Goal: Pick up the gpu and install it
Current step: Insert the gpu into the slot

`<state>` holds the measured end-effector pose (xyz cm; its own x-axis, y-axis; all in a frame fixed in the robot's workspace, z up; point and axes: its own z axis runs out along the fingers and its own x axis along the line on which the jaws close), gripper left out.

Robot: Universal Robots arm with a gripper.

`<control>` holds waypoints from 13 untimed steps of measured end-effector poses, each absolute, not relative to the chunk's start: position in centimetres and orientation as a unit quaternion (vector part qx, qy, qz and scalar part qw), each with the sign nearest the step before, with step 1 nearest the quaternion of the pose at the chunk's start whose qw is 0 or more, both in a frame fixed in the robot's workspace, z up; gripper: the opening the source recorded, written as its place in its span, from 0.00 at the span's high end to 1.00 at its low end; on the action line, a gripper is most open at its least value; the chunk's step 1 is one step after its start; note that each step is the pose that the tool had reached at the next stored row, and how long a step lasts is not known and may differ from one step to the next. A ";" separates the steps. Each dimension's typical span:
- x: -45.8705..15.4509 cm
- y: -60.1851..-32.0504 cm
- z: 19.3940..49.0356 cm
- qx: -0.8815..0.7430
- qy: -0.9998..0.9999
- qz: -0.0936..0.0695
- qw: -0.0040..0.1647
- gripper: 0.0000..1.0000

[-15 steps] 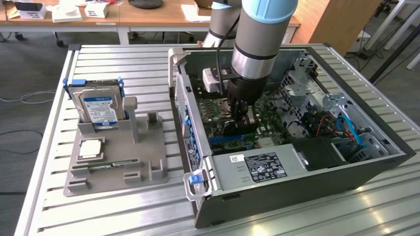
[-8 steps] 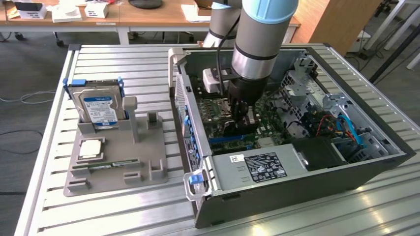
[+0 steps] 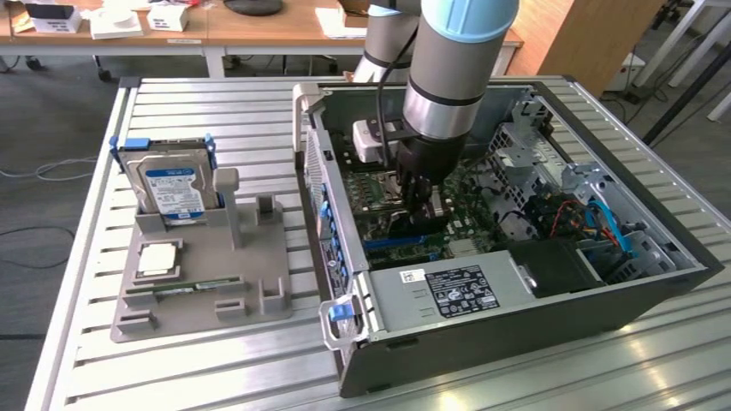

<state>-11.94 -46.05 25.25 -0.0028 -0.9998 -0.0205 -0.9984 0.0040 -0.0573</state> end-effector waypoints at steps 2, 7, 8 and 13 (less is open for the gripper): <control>-11.9 -46.0 25.2 -0.706 0.708 -0.013 0.028 0.73; -11.9 -46.1 25.1 -0.706 0.708 -0.013 0.028 0.73; -11.9 -46.1 25.1 -0.706 0.708 -0.013 0.028 0.73; -11.9 -46.1 25.1 -0.706 0.708 -0.013 0.028 0.73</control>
